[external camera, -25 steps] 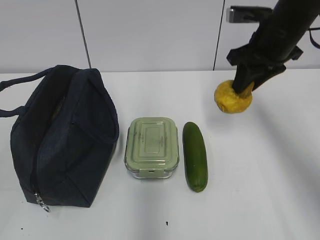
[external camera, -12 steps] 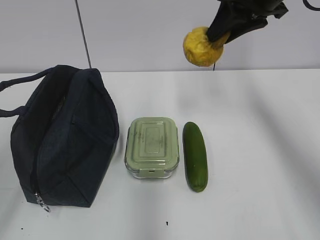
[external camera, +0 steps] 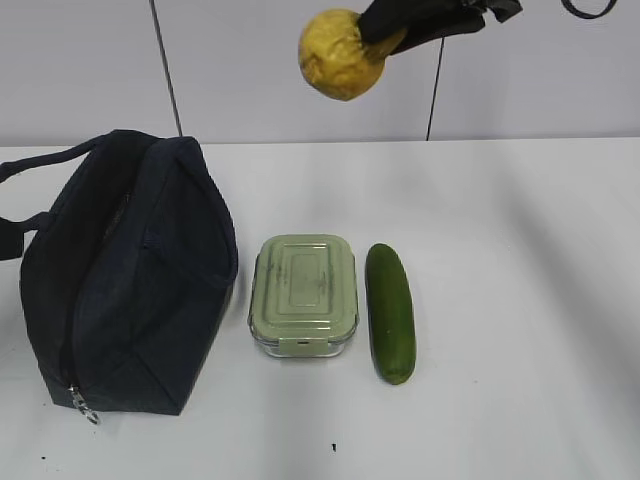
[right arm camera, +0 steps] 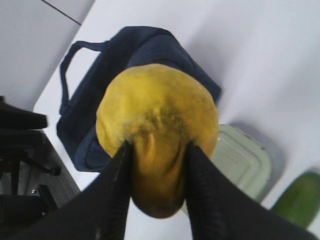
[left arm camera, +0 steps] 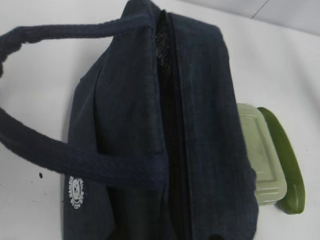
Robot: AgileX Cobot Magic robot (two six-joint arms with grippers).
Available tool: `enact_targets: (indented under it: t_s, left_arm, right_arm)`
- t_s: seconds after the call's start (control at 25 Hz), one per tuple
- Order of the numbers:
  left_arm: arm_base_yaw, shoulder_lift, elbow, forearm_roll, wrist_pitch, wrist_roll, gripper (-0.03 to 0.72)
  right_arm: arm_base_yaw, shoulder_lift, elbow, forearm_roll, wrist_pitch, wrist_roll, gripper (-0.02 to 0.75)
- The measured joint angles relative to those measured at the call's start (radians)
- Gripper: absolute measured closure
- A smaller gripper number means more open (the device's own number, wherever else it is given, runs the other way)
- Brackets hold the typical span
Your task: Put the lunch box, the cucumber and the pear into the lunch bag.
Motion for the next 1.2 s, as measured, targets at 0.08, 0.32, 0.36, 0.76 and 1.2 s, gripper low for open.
enact_targets:
  t_s: [0.08, 0.32, 0.36, 0.76, 1.2]
  left_arm:
    - [0.0, 0.088, -0.036, -0.001, 0.011, 0.012, 0.384]
    - [0.0, 0.289, -0.101, -0.002, 0.044, 0.017, 0.379]
    - [0.0, 0.31, -0.102, -0.002, 0.057, 0.017, 0.381]
    - [0.0, 0.343, -0.105, 0.004, 0.119, 0.017, 0.66]
    - [0.0, 0.343, -0.105, -0.21, 0.161, 0.088, 0.701]
  right_arm:
    - [0.021, 0.0, 0.0, 0.052, 0.0, -0.036, 0.475]
    - [0.122, 0.0, 0.0, 0.091, 0.0, -0.086, 0.475]
    - [0.143, 0.0, 0.0, 0.091, 0.0, -0.09, 0.475]
    - [0.253, 0.109, 0.0, 0.243, -0.07, -0.109, 0.475]
    - [0.308, 0.28, 0.0, 0.404, -0.252, -0.258, 0.475]
